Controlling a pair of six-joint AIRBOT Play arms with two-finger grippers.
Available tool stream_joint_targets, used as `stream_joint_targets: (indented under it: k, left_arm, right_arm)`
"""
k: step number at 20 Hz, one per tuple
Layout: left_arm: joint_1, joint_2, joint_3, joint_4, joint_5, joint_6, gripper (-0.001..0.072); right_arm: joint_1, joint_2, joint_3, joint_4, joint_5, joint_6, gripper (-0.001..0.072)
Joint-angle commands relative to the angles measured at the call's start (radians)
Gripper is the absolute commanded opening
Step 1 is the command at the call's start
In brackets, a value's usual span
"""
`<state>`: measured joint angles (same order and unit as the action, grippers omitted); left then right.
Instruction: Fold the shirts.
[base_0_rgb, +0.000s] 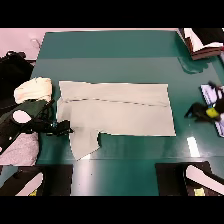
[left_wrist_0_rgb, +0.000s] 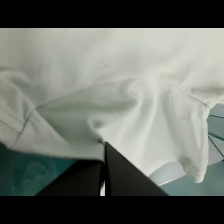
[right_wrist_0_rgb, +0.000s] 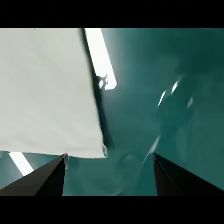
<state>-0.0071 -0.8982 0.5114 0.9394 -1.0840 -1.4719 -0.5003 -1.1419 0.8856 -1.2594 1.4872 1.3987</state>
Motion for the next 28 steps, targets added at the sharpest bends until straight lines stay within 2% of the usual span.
stream_joint_targets:
  k: [1, 2, 5, 7, 8, 9, 10, 12, 15, 17, 19, 21, 23, 28]
  left_arm:
    - [-0.002, 0.001, 0.017, -0.005, -0.014, 0.014, 0.0025]
    - [-0.002, 0.001, 0.017, -0.005, -0.017, 0.014, 0.0025]
    - [-0.002, 0.001, 0.017, -0.006, -0.024, 0.014, 0.0025]
    - [-0.002, 0.001, 0.017, -0.005, -0.026, 0.014, 0.0025]
    - [-0.002, 0.001, 0.017, -0.005, -0.032, 0.015, 0.0026]
    - [-0.002, 0.001, 0.022, -0.004, -0.063, 0.043, 0.0026]
    - [-0.002, 0.001, 0.034, -0.004, -0.11, 0.077, 0.0026]
    - [-0.002, 0.027, 0.057, 0.026, -0.202, 0.084, 0.0024]
    - [-0.002, 0.19, 0.057, 0.116, -0.285, -0.01, 0.0024]
    - [-0.002, 0.294, 0.06, 0.116, -0.37, -0.048, 0.0024]
    - [-0.002, 0.346, 0.081, 0.116, -0.381, -0.074, 0.0025]
    - [-0.002, 0.338, 0.127, 0.127, -0.322, -0.073, 0.0024]
    - [-0.002, 0.278, 0.189, 0.137, -0.204, -0.061, 0.0024]
    - [-0.002, -0.039, 0.37, 0.138, -0.01, 0.015, 0.0024]
  right_arm:
    - [-0.117, -0.013, -0.232, 0.122, -0.058, -0.069, 0.0613]
    - [-0.118, -0.023, -0.264, 0.167, -0.092, -0.085, 0.0585]
    - [-0.071, -0.057, -0.315, 0.28, -0.175, -0.107, 0.0572]
    - [-0.002, -0.084, -0.316, 0.299, -0.205, -0.107, 0.0505]
    - [0.037, -0.093, -0.315, 0.298, -0.212, -0.108, 0.0343]
    - [0.066, -0.098, -0.31, 0.287, -0.21, -0.116, 0.0118]
    - [0.09, -0.093, -0.294, 0.269, -0.199, -0.126, 0.0021]
    - [0.119, -0.046, -0.24, 0.196, -0.147, -0.124, 0.0022]
    - [0.123, 0.108, -0.155, 0.024, 0.007, -0.113, 0.0021]
    - [0.122, 0.223, -0.129, -0.088, 0.073, -0.099, 0.0022]
    - [0.116, 0.299, -0.101, -0.095, 0.072, -0.078, 0.0022]
    - [0.113, 0.295, -0.04, -0.093, 0.058, -0.035, 0.0021]
    - [0.121, 0.219, 0.051, -0.056, 0.05, -0.034, 0.0021]
    - [0.228, -0.066, 0.261, 0.055, -0.042, -0.021, 0.0021]
